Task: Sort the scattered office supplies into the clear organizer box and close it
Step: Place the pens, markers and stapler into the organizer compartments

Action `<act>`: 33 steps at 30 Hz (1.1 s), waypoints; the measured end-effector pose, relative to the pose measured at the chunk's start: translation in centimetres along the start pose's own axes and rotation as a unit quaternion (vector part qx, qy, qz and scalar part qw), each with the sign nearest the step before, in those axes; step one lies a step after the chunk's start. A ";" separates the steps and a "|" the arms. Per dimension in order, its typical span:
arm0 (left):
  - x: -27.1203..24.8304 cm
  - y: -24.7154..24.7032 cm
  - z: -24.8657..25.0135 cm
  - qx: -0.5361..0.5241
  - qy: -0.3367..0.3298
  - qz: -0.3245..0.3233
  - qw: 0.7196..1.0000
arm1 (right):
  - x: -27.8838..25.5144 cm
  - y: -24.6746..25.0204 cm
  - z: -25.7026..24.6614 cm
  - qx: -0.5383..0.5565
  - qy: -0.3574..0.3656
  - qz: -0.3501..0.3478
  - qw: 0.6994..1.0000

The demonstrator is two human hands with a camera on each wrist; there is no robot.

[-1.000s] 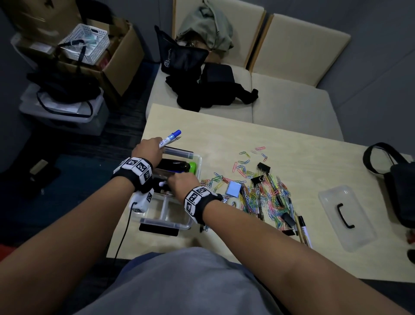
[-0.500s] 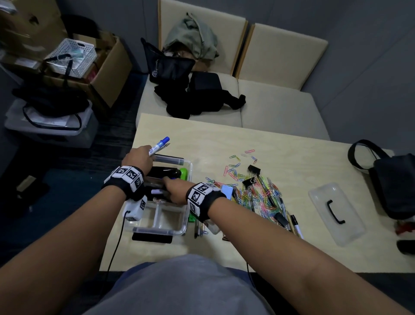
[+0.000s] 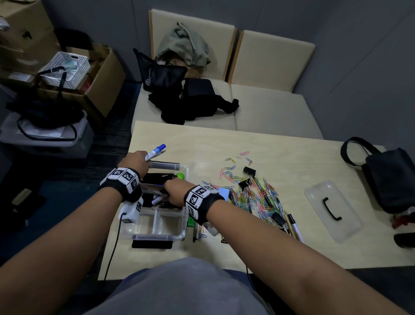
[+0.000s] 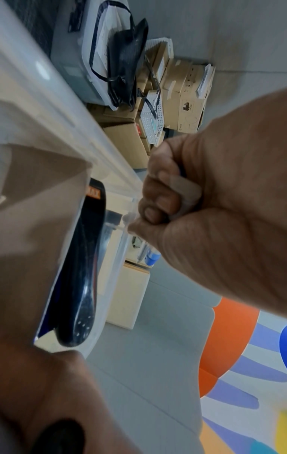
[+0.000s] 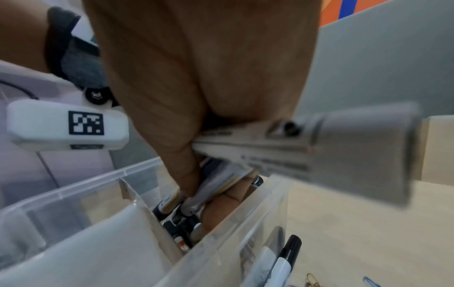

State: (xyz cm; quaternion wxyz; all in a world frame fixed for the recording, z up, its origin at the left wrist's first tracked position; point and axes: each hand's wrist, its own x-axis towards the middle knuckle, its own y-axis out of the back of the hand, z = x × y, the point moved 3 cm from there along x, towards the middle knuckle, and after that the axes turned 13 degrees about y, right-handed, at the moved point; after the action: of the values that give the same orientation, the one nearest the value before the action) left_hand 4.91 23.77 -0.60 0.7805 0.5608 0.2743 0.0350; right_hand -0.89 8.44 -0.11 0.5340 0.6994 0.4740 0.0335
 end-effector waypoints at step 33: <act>0.0 -0.5 -0.4 -0.034 -0.005 0.006 0.999 | 2.8 -3.6 -1.1 0.054 -0.022 0.022 0.998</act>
State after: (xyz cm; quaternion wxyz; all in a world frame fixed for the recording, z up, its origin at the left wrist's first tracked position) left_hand 4.58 23.93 -1.12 0.8000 0.5360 0.2655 0.0460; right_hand -2.24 11.10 -3.68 0.5049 0.7379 0.4478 0.0040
